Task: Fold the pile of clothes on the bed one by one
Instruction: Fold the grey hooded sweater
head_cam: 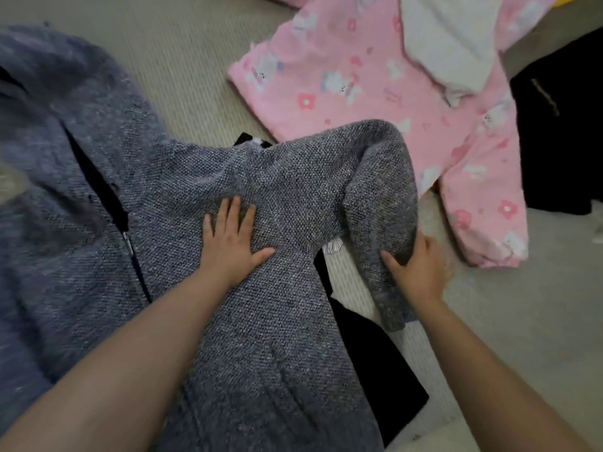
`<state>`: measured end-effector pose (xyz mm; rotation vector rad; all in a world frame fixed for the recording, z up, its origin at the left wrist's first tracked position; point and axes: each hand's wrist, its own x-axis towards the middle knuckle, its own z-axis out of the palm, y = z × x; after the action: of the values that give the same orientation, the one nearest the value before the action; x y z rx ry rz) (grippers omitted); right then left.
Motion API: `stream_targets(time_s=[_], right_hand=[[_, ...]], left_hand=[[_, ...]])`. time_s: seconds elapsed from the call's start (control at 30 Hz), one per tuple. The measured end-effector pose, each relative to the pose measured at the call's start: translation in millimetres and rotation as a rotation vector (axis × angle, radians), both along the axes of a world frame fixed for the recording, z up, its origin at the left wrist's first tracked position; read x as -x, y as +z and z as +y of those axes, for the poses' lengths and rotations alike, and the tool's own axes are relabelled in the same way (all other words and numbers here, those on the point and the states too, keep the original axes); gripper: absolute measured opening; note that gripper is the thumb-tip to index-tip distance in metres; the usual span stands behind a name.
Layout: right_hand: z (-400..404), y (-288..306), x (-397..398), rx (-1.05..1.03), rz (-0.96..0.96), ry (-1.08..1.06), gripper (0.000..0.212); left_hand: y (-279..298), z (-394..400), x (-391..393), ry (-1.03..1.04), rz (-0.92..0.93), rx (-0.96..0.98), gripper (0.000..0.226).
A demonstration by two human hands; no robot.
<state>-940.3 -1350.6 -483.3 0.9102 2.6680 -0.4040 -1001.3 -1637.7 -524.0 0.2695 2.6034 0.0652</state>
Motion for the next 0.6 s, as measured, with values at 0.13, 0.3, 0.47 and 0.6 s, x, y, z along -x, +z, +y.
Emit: stream_targets(time_s=[0.13,0.3,0.47,0.6], right_hand=[[-2.1,8.2,1.1,0.055,0.155,-0.082,0.034],[-21.8,72.1,26.9,0.160,0.611,-0.066,0.022],[-100.2,148.9,48.7,0.357,0.865,0.220,0.022],[-188.7,164.0,64.5,0.755,0.648,0.387,0.026]], left_hand=[[0.6,1.5,-0.4,0.023,0.007,-0.019,0.091],[24.7,-7.8,12.2,-0.011,-0.134,-0.150,0.081],[83.6,-64.6,-5.3,0.084,0.068,-0.429,0.061],[110.0,-132.8,-58.9,0.402,0.135,-0.531,0.061]])
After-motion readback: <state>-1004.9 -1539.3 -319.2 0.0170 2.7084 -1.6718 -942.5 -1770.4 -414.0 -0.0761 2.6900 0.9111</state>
